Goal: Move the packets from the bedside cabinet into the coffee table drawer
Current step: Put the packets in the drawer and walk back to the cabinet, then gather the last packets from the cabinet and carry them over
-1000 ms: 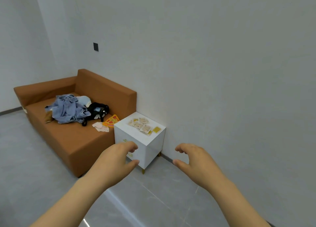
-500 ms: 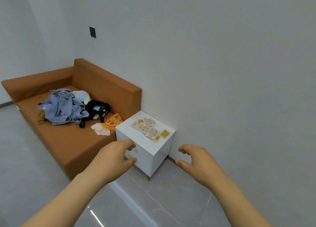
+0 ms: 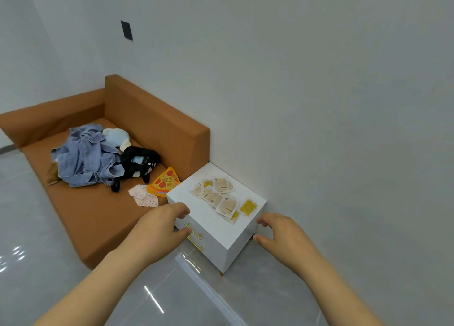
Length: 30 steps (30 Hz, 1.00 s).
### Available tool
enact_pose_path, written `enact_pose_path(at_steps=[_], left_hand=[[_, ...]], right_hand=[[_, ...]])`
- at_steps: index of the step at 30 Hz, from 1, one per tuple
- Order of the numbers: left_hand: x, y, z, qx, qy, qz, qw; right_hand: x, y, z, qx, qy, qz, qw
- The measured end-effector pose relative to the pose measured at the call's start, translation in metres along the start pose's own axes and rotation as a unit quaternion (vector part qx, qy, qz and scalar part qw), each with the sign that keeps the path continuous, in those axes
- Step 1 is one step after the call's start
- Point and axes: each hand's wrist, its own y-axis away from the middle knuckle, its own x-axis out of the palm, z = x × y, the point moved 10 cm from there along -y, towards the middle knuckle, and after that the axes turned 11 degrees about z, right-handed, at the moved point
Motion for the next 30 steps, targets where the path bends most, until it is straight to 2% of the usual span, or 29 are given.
enact_pose_path(at_steps=[8,18,22,30], left_hand=[[0.0,-0.114,0.053,-0.011,-0.001,0.049,0.999],[-0.003,-0.272,0.134,0.001,-0.027,0.139,0.99],[0.01,-0.323,0.164,-0.001,-0.058,0.186,0.981],[0.065,-0.408,0.214,-0.055,-0.037,0.237,0.969]], right_hand=[[0.009,-0.113,-0.01,0.032,-0.015,0.044,0.998],[0.035,-0.237,-0.02,0.146,-0.072,0.09,0.983],[0.05,-0.276,-0.033,0.188,-0.088,0.108,0.972],[0.092,-0.363,-0.084,0.231,-0.088,0.161,0.955]])
